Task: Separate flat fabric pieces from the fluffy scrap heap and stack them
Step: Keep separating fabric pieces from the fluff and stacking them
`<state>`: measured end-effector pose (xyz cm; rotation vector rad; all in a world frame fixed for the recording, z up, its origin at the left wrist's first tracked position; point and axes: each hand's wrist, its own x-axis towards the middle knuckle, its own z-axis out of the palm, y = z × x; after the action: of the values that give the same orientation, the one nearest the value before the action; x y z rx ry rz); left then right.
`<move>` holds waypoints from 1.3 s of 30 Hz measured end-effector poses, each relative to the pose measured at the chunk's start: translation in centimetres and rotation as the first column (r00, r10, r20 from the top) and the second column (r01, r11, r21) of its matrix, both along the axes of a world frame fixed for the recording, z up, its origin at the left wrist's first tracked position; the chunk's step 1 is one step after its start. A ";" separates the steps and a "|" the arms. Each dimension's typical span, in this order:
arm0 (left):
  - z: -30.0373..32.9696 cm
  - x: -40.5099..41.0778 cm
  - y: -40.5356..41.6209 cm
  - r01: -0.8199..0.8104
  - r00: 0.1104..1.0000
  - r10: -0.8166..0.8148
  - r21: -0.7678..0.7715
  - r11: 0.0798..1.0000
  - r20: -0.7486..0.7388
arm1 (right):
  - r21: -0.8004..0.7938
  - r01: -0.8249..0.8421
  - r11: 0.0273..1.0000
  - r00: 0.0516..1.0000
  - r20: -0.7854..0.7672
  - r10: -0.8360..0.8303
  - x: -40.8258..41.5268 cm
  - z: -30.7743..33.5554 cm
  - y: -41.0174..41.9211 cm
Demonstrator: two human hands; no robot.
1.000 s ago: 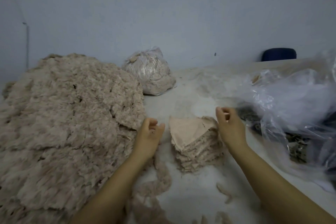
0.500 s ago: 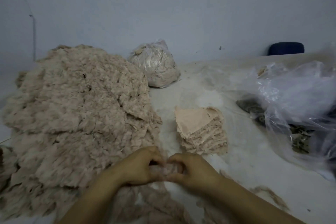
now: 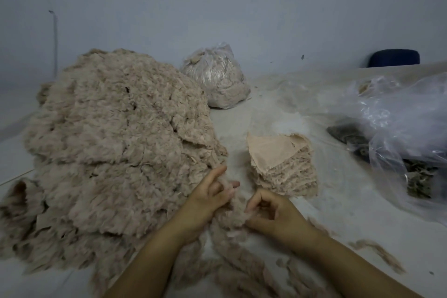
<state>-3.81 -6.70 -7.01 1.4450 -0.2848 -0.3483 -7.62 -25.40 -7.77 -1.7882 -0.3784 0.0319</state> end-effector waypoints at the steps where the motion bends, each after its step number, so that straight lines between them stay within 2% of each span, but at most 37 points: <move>1: 0.1 0.1 -0.2 -0.060 0.998 0.060 -0.028 0.998 -0.007 | -0.040 -0.022 0.999 1.000 0.004 0.023 -0.1 0.1 0.0; 3: 0.3 0.4 -0.1 -0.269 0.959 0.264 0.042 0.962 0.099 | -0.091 -0.069 0.994 0.998 -0.011 0.068 -0.3 0.4 -0.2; 4: 0.4 0.7 0.3 -0.396 0.903 0.360 0.133 0.908 0.235 | -0.118 -0.088 0.989 0.996 -0.020 0.086 -0.4 0.6 -0.3; 5: 0.5 0.9 1.0 -0.519 0.815 0.386 0.246 0.819 0.432 | -0.154 -0.104 0.983 0.995 -0.013 0.104 -0.5 0.7 -0.5; 6: 0.6 1.2 1.9 -0.624 0.707 0.319 0.344 0.702 0.631 | -0.202 -0.110 0.973 0.993 0.011 0.114 -0.5 0.8 -0.6; 7: 0.6 1.5 2.7 -0.676 0.642 0.190 0.432 0.597 0.743 | -0.260 -0.110 0.959 0.991 0.040 0.124 -0.6 0.8 -0.6; 8: 0.4 1.7 3.4 -0.674 0.658 0.057 0.553 0.491 0.751 | -0.323 -0.104 0.940 0.989 0.065 0.132 -0.6 0.7 -0.5; 9: 0.1 1.9 3.9 -0.627 0.724 -0.033 0.677 0.386 0.689 | -0.382 -0.094 0.920 0.987 0.086 0.136 -0.6 0.6 -0.3; 10: -0.3 2.1 4.1 -0.578 0.778 -0.079 0.760 0.298 0.623 | -0.423 -0.076 0.903 0.985 0.106 0.133 -0.6 0.4 0.0; 11: -0.6 2.2 4.2 -0.558 0.797 -0.097 0.788 0.258 0.596 | -0.444 -0.048 0.895 0.983 0.136 0.120 -0.6 0.2 0.4; 12: -0.7 2.2 4.2 -0.571 0.785 -0.090 0.772 0.278 0.613 | -0.448 -0.002 0.894 0.979 0.181 0.093 -0.7 0.1 0.8; 13: -0.7 2.1 4.1 -0.593 0.760 -0.053 0.725 0.351 0.647 | -0.437 0.059 0.897 0.970 0.237 0.052 -0.6 0.0 1.2; 15: -0.5 1.8 3.7 -0.598 0.699 0.019 0.569 0.564 0.715 | -0.397 0.159 0.904 0.945 0.327 -0.023 -0.4 0.0 1.8; 17: -0.1 1.3 3.4 -0.473 0.689 -0.049 0.499 0.727 0.723 | -0.388 0.197 0.900 0.930 0.365 -0.046 -0.2 0.5 2.4; 19: 0.1 0.6 2.8 -0.288 0.695 -0.189 0.510 0.810 0.694 | -0.376 0.198 0.905 0.929 0.366 -0.052 0.3 1.0 2.8; 21: 0.1 0.2 2.5 -0.167 0.696 -0.261 0.505 0.847 0.669 | -0.352 0.205 0.913 0.919 0.390 -0.056 0.7 0.9 3.2; 25: 0.1 0.2 2.5 -0.222 0.735 -0.082 0.353 0.909 0.673 | -0.180 0.180 0.967 0.960 0.245 -0.133 0.6 0.2 3.5; 26: 0.1 0.2 2.6 -0.240 0.750 -0.060 0.355 0.904 0.659 | -0.168 0.194 0.967 0.956 0.253 -0.148 0.5 0.1 3.4; 28: 0.0 0.4 2.8 -0.245 0.785 -0.110 0.467 0.850 0.610 | -0.118 0.220 0.968 0.944 0.274 -0.181 0.5 0.2 3.2; 30: -0.8 0.8 2.9 -0.301 0.776 -0.212 0.643 0.704 0.594 | -0.025 0.207 0.978 0.962 0.189 -0.198 0.4 0.1 3.0; 31: -0.8 0.8 2.8 -0.338 0.766 -0.228 0.678 0.653 0.601 | -0.013 0.196 0.981 0.971 0.142 -0.192 0.4 0.1 3.0; 32: -0.8 0.8 2.7 -0.353 0.772 -0.188 0.655 0.668 0.607 | -0.037 0.184 0.982 0.977 0.118 -0.179 0.4 -0.1 3.0; 35: -0.4 0.3 2.5 -0.252 0.828 -0.081 0.498 0.829 0.555 | -0.215 0.150 0.965 0.972 0.211 -0.104 0.7 -0.4 3.3; 37: -0.1 -0.3 2.1 -0.168 0.813 -0.153 0.479 0.862 0.561 | -0.256 0.162 0.953 0.945 0.317 -0.076 1.1 -0.4 3.6; 39: 0.0 -0.9 1.7 -0.149 0.794 -0.178 0.470 0.870 0.581 | -0.213 0.192 0.958 0.931 0.348 -0.109 1.3 -0.7 3.7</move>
<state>-4.67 -4.96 -6.99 2.0558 -0.7795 0.0675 -6.32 -21.72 -8.50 -2.0674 -0.4929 -0.3531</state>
